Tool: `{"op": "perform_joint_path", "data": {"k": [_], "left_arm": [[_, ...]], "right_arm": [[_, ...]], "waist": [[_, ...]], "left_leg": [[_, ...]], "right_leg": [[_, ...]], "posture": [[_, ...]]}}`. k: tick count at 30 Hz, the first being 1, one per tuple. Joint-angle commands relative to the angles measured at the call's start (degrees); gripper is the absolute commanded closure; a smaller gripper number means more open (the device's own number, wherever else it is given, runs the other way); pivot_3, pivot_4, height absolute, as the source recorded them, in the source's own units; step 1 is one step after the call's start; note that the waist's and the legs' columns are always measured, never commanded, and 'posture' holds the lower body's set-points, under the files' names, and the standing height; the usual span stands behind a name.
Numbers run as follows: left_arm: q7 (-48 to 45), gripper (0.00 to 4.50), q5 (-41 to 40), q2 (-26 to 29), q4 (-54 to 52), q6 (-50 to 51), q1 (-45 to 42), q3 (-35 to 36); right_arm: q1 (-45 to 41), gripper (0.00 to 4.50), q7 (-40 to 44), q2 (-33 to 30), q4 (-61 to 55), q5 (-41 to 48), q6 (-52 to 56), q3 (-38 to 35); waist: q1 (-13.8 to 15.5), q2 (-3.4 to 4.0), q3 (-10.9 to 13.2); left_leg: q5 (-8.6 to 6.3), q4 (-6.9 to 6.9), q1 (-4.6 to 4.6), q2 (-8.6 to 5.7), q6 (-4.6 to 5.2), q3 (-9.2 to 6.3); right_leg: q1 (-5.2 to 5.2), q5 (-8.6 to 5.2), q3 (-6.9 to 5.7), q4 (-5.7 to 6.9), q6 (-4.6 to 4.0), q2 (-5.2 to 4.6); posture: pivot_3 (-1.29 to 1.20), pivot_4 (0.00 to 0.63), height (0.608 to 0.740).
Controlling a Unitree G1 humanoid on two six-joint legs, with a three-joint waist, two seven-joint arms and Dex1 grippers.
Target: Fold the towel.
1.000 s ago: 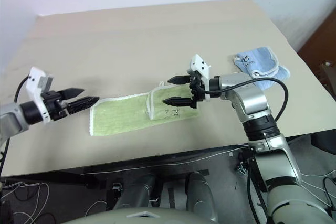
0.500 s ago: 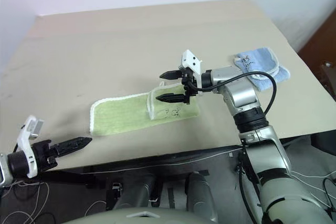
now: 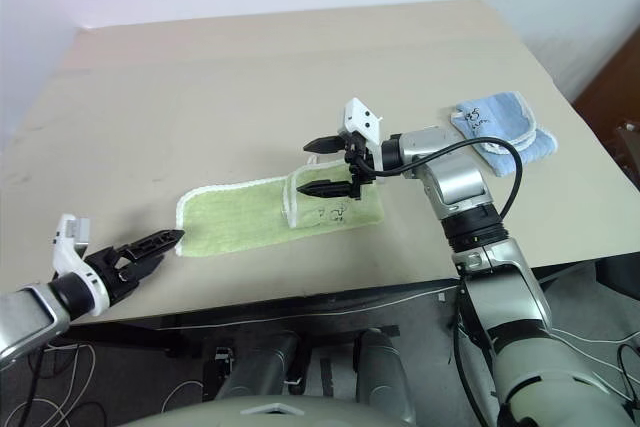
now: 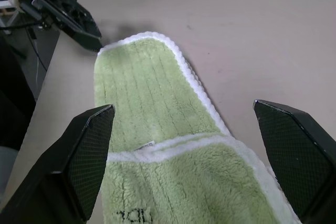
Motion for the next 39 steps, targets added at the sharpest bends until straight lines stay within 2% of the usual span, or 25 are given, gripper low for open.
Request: {"op": "perform_joint_path", "data": {"k": [1,11,14,21,22,26,34,39], "left_arm": [[0.9,0.0,-1.1,-0.3,-1.8,-0.9,-1.3,-1.4],[8.2,0.0,-1.1,-4.4,0.8,-0.4,-5.4,-4.0],[8.7,0.53,-1.1,-4.7,1.0,0.0,-4.9,-3.4],[7.4,2.97,-1.1,-4.0,1.8,1.5,-3.9,-2.6],[7.3,3.17,-1.1,-4.2,2.0,1.5,-4.2,-2.5],[7.0,4.47,-1.1,-4.2,2.7,1.6,-5.4,-1.7],[2.3,4.47,-1.1,-1.7,3.7,3.6,-8.4,1.1],[2.3,4.47,-1.1,2.6,4.6,5.4,-14.5,-2.0]], "right_arm": [[-0.7,0.05,-0.1,-0.6,-2.1,0.4,-0.4,-1.4],[0.3,0.05,-1.5,-1.4,-3.6,0.8,0.4,-2.1],[0.6,0.0,-1.6,-1.7,-4.0,0.8,0.7,-2.1],[0.7,0.0,-2.0,-2.1,-4.2,1.0,1.1,-2.4],[0.7,0.0,-2.0,-2.1,-4.1,0.9,1.2,-2.5],[0.7,0.0,-2.3,-2.0,-3.9,0.8,0.9,-2.5],[1.1,0.0,-2.6,-2.1,-4.6,1.5,1.2,-3.0],[1.0,0.0,-2.3,-2.5,-5.2,2.0,2.0,-3.6]], "waist": [[0.0,0.0,0.0],[0.4,0.0,0.0],[0.4,0.0,0.0],[0.3,-0.01,0.0],[0.3,-0.01,0.0],[0.3,-0.01,0.0],[0.3,-0.02,0.0],[0.4,-0.02,0.0]], "left_leg": [[0.0,0.0,0.0,0.0,0.0,0.0],[0.0,0.04,0.0,0.0,0.0,-0.01],[0.0,0.04,0.0,-0.01,0.0,0.0],[0.0,0.01,-0.02,-0.01,0.01,0.0],[0.0,0.01,-0.02,-0.01,0.01,0.0],[0.0,0.01,-0.02,0.0,0.01,-0.01],[0.0,0.0,-0.05,0.0,0.01,0.0],[0.0,0.01,-0.09,-0.01,0.01,-0.02]], "right_leg": [[0.01,0.0,0.0,0.0,0.0,0.0],[0.04,0.01,0.0,0.0,0.02,0.0],[0.05,0.0,0.0,-0.01,0.01,-0.01],[0.03,-0.02,0.0,-0.04,-0.03,-0.01],[0.02,-0.03,0.0,-0.04,-0.04,-0.01],[0.02,-0.03,0.0,-0.04,-0.05,-0.01],[-0.01,-0.03,0.0,-0.04,-0.05,0.0],[-0.04,-0.03,-0.01,-0.04,-0.05,-0.01]], "posture": [[0.0,0.15,0.74],[0.0,0.15,0.74],[0.0,0.15,0.74],[0.0,0.15,0.74],[0.0,0.15,0.74],[0.0,0.15,0.74],[0.0,0.15,0.74],[0.0,0.15,0.74]]}}
